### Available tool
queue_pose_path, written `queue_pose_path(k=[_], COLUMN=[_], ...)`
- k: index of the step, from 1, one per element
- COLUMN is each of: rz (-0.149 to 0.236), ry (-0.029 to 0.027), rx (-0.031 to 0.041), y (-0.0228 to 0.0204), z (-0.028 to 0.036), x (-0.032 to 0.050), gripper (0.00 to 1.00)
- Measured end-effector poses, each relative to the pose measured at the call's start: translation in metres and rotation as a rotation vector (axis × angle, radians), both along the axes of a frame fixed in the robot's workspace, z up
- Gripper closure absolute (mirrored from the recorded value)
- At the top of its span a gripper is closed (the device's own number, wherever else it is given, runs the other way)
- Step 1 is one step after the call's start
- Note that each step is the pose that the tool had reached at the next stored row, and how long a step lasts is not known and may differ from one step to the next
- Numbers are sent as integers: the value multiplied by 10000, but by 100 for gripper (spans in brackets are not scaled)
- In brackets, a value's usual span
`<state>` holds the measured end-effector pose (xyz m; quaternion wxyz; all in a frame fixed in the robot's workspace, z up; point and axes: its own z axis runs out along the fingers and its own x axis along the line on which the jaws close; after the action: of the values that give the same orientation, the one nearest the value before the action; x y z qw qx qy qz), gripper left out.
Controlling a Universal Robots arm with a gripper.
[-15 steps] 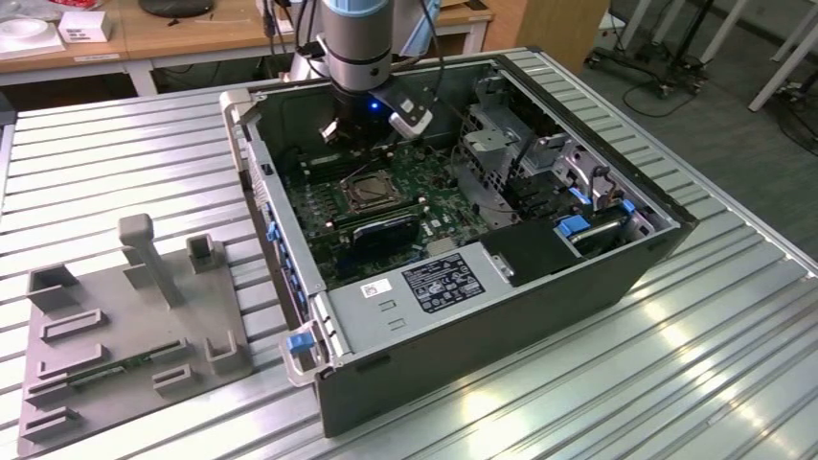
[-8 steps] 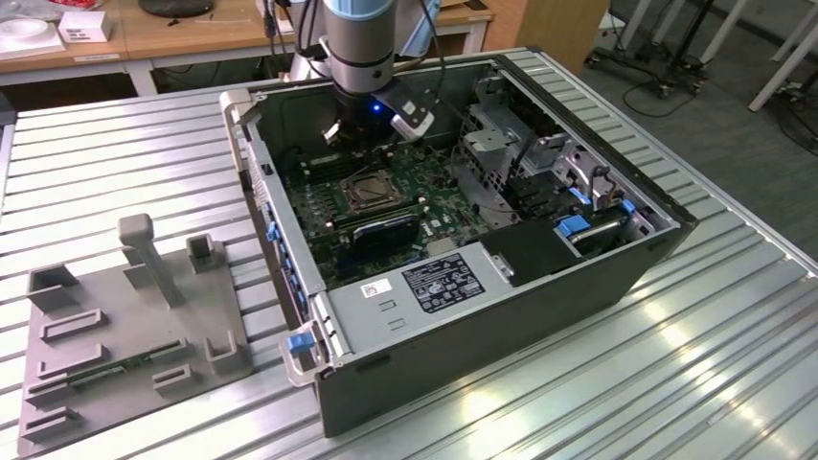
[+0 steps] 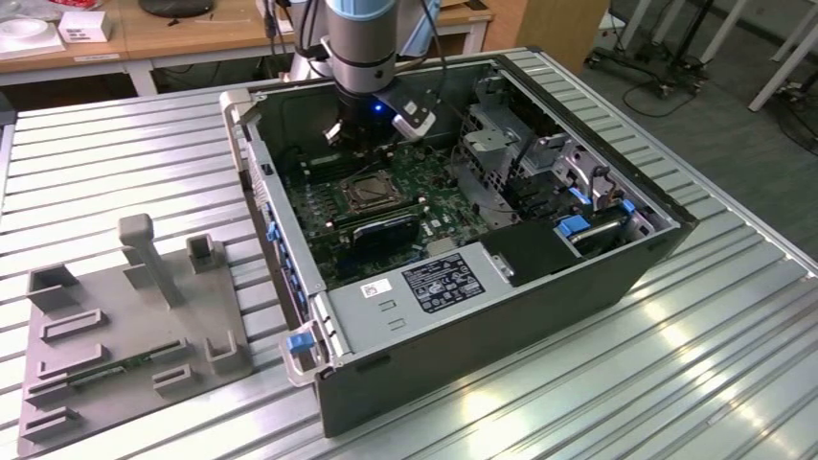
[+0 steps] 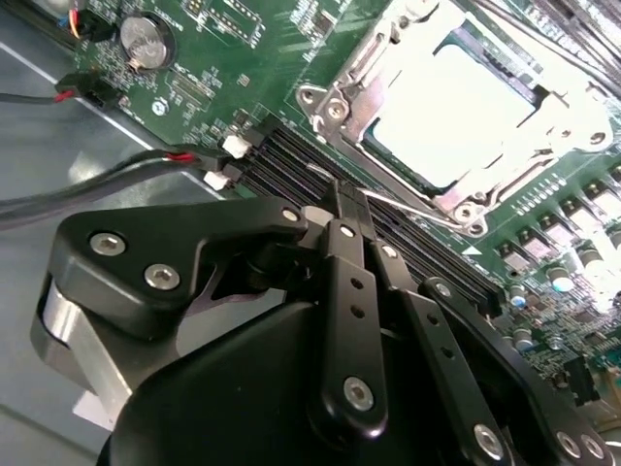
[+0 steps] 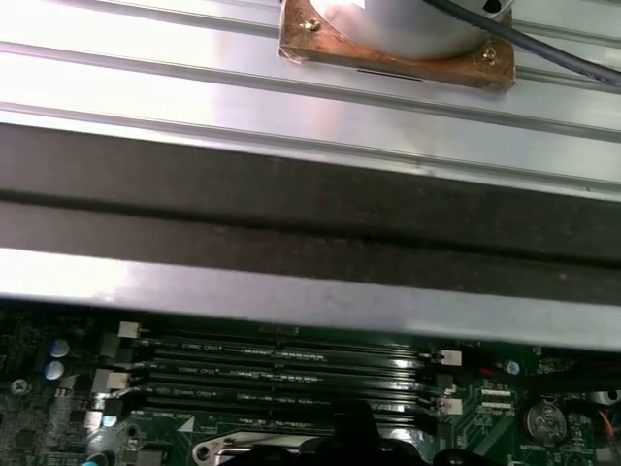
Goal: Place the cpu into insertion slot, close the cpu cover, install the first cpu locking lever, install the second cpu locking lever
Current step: 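Install the first cpu locking lever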
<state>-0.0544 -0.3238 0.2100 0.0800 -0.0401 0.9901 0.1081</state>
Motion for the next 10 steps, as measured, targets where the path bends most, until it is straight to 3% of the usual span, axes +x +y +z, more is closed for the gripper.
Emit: queue_pose_path(k=[6, 10], rz=[-80, -118], ry=[7, 8], rx=[-3, -5], y=[0, 0], z=[-24, -34], x=[82, 91], gripper=[89, 89])
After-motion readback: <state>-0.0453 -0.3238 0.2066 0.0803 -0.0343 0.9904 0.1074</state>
